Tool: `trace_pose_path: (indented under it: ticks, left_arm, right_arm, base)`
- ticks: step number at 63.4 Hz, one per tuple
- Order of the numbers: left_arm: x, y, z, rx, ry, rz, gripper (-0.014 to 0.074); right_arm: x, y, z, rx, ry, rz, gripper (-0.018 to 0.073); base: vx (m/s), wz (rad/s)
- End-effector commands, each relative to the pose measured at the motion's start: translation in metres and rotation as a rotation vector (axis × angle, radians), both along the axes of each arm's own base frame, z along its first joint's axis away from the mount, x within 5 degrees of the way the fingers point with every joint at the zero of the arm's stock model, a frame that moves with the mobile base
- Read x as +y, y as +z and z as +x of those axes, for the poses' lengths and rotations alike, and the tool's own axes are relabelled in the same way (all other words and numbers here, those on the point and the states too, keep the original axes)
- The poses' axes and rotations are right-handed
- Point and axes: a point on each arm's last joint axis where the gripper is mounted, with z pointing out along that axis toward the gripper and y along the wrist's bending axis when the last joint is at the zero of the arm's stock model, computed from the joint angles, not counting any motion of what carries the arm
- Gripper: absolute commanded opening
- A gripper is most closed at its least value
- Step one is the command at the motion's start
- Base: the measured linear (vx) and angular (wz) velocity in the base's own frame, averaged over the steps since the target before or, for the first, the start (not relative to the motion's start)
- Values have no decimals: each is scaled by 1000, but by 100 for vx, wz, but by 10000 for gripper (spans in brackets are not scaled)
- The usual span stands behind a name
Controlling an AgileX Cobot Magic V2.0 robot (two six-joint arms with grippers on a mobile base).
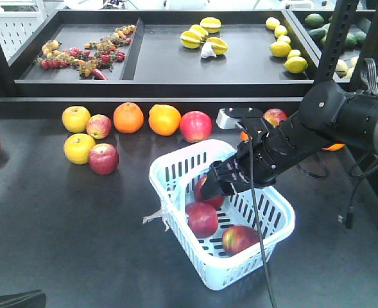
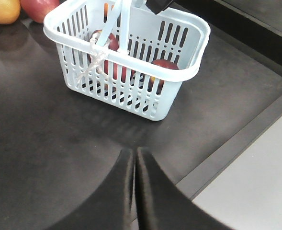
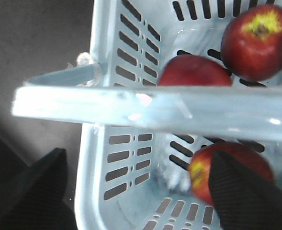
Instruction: Pick three apples into basket with both arms
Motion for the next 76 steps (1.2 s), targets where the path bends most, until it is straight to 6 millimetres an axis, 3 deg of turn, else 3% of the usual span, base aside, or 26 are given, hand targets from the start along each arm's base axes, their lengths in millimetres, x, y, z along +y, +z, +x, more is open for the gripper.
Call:
trace_pose_path:
  ticks: [1,8,18,30,39,48,60,67,76]
  left_arm:
    - [-1,12,4,-47,28,-61,-6]
    - [-1,12,4,-46,28,-61,-6]
    - [-1,12,4,-43,28,-62,-6]
    - [-1,12,4,-43,27,-62,-6]
    - [-1,12,4,-43,27,-62,-6]
    - [-1,12,4,-41,27,-63,-6]
    - [-2,12,3,-35,29,-76,-6]
    - [-2,13,3,-36,30,-77,-6]
    - [-1,13,4,-45,35,-82,-6]
  right_arm:
    - [0,27,-4,-57,-5,44,462]
    - [-1,34,-10,-44,20,46,276]
    - [-5,60,-30,-63,82,56,-17]
    - [-16,110,-75,-158,128,100,-5]
    - [-35,133,-134,-312,140,115,-4]
    - [-59,125,-195,-482,66,135,-4]
    - [-99,92,-268,-749,-123,98,-4]
    - [-123,71,-292,-818,-278,21,-4]
    - [-143,56,-309,-866,-379,-103,-4]
  base:
    - [0,0]
    - [0,0]
    - [0,0]
    - [0,0]
    - [0,0]
    - [0,0]
    - [0,0]
    - [0,0]
    - [0,0]
